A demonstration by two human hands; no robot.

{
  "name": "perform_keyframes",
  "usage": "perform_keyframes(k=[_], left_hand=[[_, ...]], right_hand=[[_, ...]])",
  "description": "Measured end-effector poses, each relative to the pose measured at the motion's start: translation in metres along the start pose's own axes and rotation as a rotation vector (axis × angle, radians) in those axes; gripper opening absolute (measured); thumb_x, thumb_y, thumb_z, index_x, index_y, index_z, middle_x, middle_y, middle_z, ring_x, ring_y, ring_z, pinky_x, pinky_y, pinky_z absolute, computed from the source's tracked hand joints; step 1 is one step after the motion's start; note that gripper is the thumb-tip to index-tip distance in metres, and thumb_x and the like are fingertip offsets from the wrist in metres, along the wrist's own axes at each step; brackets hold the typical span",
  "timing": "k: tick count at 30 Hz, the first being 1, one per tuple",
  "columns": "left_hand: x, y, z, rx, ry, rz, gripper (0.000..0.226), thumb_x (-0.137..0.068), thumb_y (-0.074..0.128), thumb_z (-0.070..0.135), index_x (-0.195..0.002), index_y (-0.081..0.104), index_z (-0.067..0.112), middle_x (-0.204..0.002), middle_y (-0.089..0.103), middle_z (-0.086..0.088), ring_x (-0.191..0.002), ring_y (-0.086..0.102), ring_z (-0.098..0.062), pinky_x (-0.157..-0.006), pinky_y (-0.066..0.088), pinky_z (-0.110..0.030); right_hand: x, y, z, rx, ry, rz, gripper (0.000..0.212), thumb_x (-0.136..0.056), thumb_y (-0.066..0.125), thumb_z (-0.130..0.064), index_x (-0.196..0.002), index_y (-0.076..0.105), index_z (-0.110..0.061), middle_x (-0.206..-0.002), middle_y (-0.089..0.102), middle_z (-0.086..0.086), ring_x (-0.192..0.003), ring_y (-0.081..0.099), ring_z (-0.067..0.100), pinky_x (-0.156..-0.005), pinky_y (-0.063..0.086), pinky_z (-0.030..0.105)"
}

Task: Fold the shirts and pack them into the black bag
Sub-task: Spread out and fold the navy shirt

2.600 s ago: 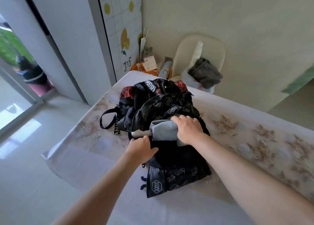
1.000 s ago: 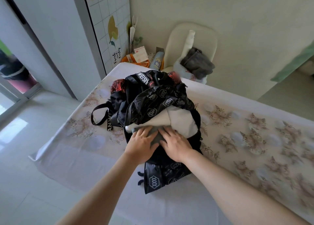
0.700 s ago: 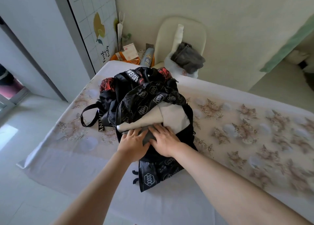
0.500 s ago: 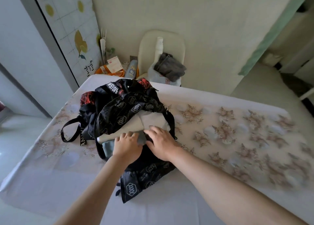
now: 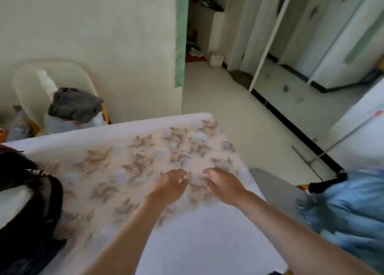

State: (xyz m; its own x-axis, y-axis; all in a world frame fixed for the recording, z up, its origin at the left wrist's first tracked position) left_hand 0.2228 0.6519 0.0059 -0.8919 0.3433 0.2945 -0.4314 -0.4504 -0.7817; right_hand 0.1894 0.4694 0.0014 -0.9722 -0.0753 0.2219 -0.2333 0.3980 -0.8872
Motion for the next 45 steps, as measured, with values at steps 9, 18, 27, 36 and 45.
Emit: perform_keyframes(k=[9,18,27,36,45], left_hand=[[-0.071,0.196,0.326,-0.127,0.351,-0.365,0.039,-0.100,0.042,0.039,-0.138,0.052,0.033,-0.142,0.054,0.001,-0.126,0.053,-0.024,-0.102,0.043,-0.030],[-0.020,0.361,0.486,-0.234,0.641,-0.708,0.050,-0.099,0.051,0.033,-0.147,0.041,0.023,-0.151,0.043,-0.002,-0.131,0.047,-0.023,-0.103,0.041,-0.032],[-0.008,0.480,0.510,-0.358,0.689,-0.651,0.083,-0.096,0.055,0.012,-0.157,0.000,0.022,-0.162,0.010,-0.009,-0.146,0.022,-0.032,-0.112,0.036,-0.042],[-0.045,0.495,0.489,-0.269,0.656,-0.656,0.030,-0.102,0.045,0.010,-0.105,0.075,0.013,-0.124,0.063,-0.005,-0.123,0.051,-0.022,-0.100,0.040,-0.030],[-0.048,0.531,0.484,-0.161,0.606,-0.767,0.016,-0.095,0.058,0.014,-0.110,0.064,0.011,-0.109,0.063,-0.005,-0.098,0.060,-0.024,-0.082,0.050,-0.034]], right_hand=[[0.160,-0.117,0.315,0.009,0.459,0.198,0.039,-0.103,0.043,-0.037,-0.138,0.054,-0.026,-0.141,0.055,-0.002,-0.128,0.052,0.018,-0.107,0.042,0.036],[0.328,-0.105,0.469,0.157,0.915,0.131,0.069,-0.095,0.052,-0.033,-0.156,0.019,-0.030,-0.166,-0.008,0.008,-0.153,0.000,0.028,-0.117,0.028,0.046],[0.363,-0.090,0.500,0.176,0.722,0.502,0.033,-0.084,0.072,-0.015,-0.117,0.070,-0.011,-0.143,0.045,0.023,-0.132,0.043,0.043,-0.094,0.052,0.054],[0.353,-0.082,0.496,0.433,0.663,0.444,0.036,-0.080,0.071,-0.029,-0.115,0.070,-0.020,-0.150,0.043,0.019,-0.138,0.034,0.047,-0.113,0.031,0.061],[0.343,-0.080,0.510,0.460,0.647,0.297,0.045,-0.087,0.063,-0.041,-0.129,0.064,-0.025,-0.160,0.032,0.008,-0.152,0.013,0.035,-0.118,0.024,0.056]])
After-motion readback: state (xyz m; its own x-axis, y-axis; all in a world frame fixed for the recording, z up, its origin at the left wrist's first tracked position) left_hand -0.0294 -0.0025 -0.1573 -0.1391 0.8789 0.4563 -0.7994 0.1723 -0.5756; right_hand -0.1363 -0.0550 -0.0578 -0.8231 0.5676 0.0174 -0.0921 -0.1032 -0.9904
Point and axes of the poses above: each hand's wrist, its own x-axis away from the middle knuckle, its own y-axis out of the palm, z = x × y, the point moved 7 cm from there along -x, towards the middle knuckle
